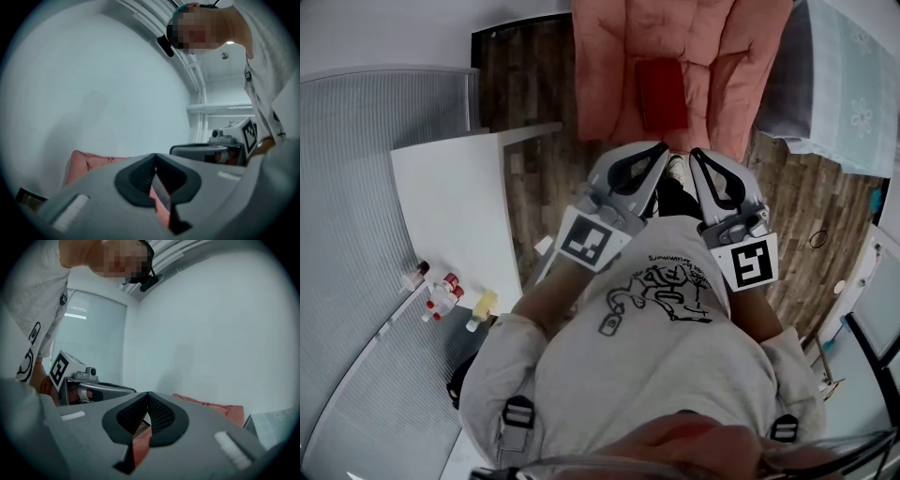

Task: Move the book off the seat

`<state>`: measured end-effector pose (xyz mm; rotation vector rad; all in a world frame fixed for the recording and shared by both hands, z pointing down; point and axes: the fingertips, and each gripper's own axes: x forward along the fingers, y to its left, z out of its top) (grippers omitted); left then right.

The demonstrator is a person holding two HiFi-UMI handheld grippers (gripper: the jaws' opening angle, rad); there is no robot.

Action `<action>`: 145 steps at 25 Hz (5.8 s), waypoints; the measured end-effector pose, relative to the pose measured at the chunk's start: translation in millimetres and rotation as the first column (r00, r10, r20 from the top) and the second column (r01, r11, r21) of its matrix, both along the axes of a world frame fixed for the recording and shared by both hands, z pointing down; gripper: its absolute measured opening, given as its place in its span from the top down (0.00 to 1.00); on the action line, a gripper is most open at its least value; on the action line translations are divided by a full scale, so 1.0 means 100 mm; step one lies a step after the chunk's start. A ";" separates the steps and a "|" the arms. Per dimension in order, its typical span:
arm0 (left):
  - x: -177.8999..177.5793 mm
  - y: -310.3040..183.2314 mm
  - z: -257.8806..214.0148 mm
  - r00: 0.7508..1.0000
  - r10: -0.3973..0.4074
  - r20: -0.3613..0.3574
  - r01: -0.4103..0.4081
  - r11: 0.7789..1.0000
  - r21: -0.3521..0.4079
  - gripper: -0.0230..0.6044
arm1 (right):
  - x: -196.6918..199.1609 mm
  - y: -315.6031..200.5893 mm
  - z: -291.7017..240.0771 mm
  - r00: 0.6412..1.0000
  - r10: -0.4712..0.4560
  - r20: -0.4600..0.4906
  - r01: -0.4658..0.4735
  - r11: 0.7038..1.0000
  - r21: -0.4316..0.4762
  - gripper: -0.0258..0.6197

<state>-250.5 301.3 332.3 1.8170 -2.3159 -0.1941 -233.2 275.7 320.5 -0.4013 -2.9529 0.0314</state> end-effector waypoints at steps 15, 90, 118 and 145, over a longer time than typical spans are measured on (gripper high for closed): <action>-0.11 -0.42 0.87 0.998 -0.012 -0.068 0.007 0.997 -0.074 0.92 | -0.18 -0.41 0.88 0.994 -0.047 -0.102 0.042 0.998 -0.047 0.95; -0.41 -0.35 6.87 0.874 -0.183 -0.450 -0.030 0.904 -0.427 0.44 | -0.22 -0.79 6.92 0.787 -0.063 -0.614 -0.023 0.991 -0.131 0.42; -0.57 -0.49 7.57 0.825 -0.228 -0.517 -0.078 0.860 -0.504 0.33 | -0.29 -0.88 7.82 0.698 -0.137 -0.703 -0.038 0.973 -0.227 0.26; -0.57 -0.39 7.42 0.848 -0.223 -0.481 -0.076 0.847 -0.527 0.36 | -0.32 -0.76 7.59 0.709 -0.138 -0.691 -0.053 0.968 -0.247 0.30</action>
